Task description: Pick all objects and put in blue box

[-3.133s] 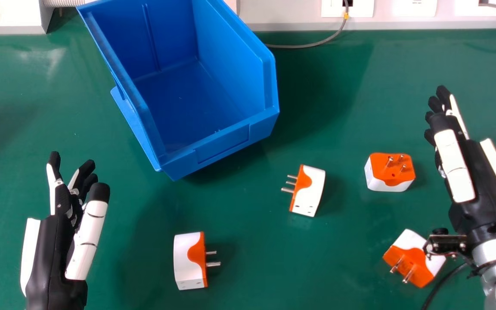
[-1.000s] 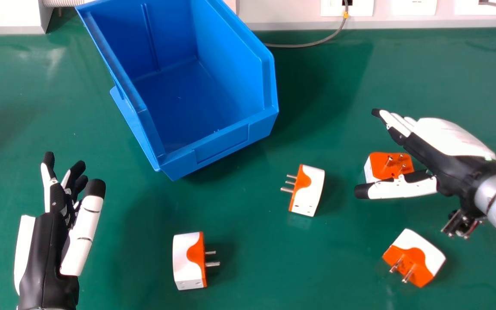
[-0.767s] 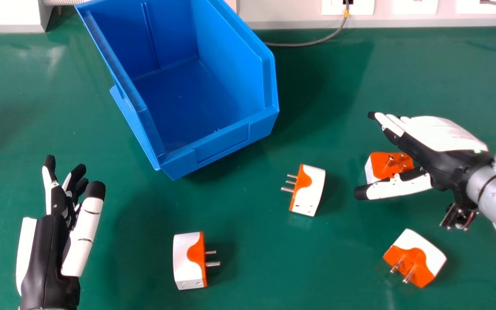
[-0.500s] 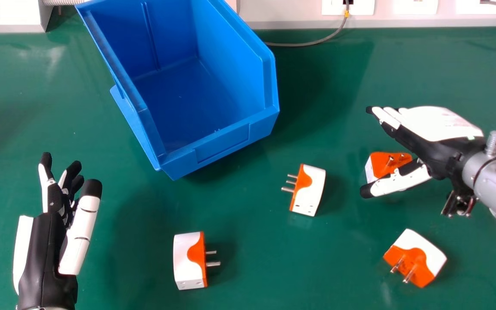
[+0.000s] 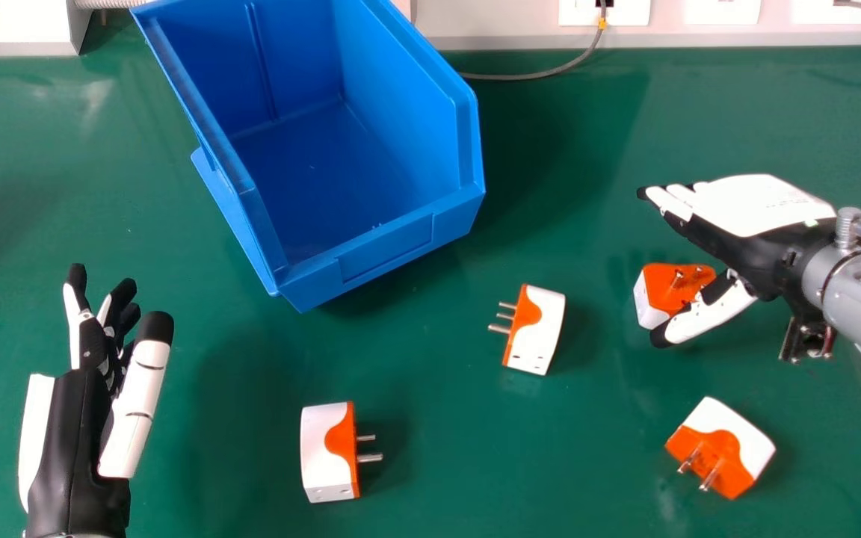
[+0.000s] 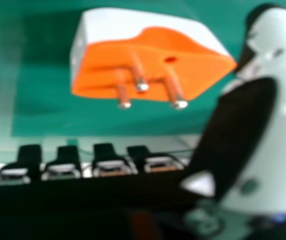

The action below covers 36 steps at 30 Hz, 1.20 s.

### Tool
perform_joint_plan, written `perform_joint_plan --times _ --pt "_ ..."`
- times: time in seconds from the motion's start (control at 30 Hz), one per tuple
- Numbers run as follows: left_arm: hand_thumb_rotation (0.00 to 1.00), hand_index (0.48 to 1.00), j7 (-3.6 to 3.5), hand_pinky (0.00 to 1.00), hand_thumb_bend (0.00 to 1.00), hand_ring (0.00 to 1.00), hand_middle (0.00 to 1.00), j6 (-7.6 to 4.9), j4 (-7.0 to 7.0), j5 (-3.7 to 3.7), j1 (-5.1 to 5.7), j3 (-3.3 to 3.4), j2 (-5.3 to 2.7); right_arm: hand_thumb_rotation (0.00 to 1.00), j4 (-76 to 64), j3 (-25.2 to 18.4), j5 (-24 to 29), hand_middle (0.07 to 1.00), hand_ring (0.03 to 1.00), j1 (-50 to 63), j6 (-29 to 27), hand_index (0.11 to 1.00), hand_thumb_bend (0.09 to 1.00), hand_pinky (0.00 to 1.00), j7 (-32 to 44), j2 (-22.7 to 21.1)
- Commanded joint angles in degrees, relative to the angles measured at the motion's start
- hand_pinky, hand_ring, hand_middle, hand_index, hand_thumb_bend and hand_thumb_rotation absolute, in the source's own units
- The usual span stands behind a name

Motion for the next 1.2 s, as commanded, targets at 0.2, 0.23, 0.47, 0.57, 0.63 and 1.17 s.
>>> perform_joint_plan --times 0.2,0.23,0.47,0.57,0.63,1.17 --pt "0.9 0.992 -0.48 0.93 0.65 0.97 0.97 0.71 -2.68 -0.17 1.15 0.22 1.07 0.39 1.38 1.78 -2.79 1.0 1.0 -3.22 -0.42 1.0 0.575 0.97 -1.76 -2.27" --pt "0.9 0.993 -0.51 0.93 0.65 0.97 0.97 1.11 -3.05 -0.32 1.29 0.21 1.02 0.38 1.47 1.92 -3.04 1.0 1.0 -3.28 -0.44 1.0 0.574 0.97 -1.93 -2.31" --pt "0.91 0.998 -1.52 0.93 0.63 0.97 0.97 1.19 -2.54 -1.75 0.93 0.59 1.34 0.35 2.63 2.91 -4.17 1.0 1.0 -3.2 0.03 0.989 0.562 0.97 -3.75 -1.79" --pt "0.91 1.0 -1.84 0.94 0.63 0.97 0.98 1.14 -2.8 -2.04 1.12 0.66 1.4 0.34 3.0 3.41 -4.37 1.0 1.0 -3.19 0.02 0.983 0.564 0.96 -4.19 -1.67" --pt "0.91 1.0 -1.61 0.94 0.64 0.97 0.98 0.71 -2.62 -1.77 1.07 0.68 1.38 0.34 3.83 3.76 -4.24 1.0 1.0 -3.29 0.07 0.977 0.561 0.96 -4.44 -1.26" --pt "0.91 1.0 -2.86 0.95 0.64 0.99 0.99 -1.34 -0.84 -3.29 0.37 0.83 1.1 0.35 9.02 6.48 -4.03 0.999 0.995 -4.88 0.06 0.957 0.533 0.95 -6.47 0.8"
